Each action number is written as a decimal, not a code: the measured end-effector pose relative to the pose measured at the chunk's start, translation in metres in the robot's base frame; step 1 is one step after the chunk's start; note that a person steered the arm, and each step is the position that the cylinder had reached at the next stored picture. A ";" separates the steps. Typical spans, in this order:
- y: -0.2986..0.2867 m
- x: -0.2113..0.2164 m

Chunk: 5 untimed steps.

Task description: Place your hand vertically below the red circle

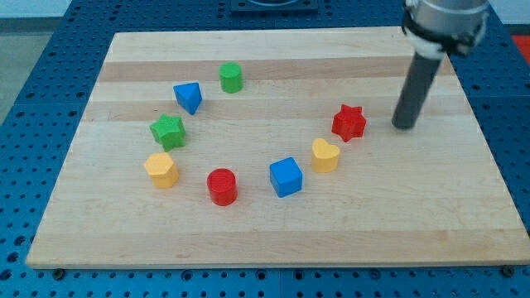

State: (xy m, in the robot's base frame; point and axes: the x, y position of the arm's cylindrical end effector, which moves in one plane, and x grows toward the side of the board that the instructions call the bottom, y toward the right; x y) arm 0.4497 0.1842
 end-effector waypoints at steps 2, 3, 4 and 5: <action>-0.086 0.149; -0.135 0.168; -0.188 0.162; -0.198 0.159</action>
State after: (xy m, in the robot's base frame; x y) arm 0.6085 -0.0136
